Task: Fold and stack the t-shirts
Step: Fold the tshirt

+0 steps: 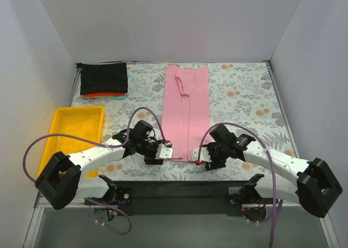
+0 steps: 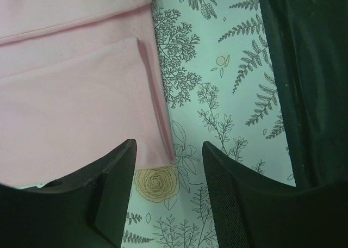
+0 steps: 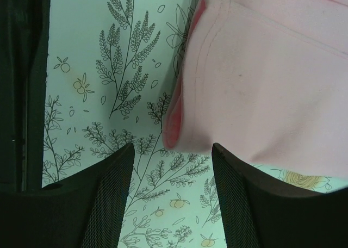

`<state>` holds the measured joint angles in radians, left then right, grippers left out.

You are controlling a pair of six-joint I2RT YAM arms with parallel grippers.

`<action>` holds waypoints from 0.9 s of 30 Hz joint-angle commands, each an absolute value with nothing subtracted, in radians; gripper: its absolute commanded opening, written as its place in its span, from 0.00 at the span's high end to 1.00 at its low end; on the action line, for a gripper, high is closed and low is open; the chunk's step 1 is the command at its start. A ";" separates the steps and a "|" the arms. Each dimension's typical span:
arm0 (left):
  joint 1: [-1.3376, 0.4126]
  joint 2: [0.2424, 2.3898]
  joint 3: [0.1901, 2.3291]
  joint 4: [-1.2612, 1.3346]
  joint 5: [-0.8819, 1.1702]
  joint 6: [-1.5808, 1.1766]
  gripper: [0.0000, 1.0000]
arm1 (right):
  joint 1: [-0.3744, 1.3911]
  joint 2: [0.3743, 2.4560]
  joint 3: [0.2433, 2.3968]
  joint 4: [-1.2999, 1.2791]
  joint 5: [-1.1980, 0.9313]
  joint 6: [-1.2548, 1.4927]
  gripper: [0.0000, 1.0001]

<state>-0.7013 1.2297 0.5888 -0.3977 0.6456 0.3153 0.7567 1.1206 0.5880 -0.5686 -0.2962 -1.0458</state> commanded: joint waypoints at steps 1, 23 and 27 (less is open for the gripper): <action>-0.695 1.252 0.583 -0.347 0.677 0.373 0.49 | 0.795 1.126 0.555 -0.425 -0.236 -1.111 0.34; -0.695 1.417 0.583 -0.308 0.548 0.417 0.85 | 0.841 1.221 0.503 -0.344 -0.179 -1.103 0.97; -0.695 1.396 0.601 -0.304 0.567 0.387 1.00 | 0.841 1.189 0.525 -0.356 -0.178 -1.091 0.99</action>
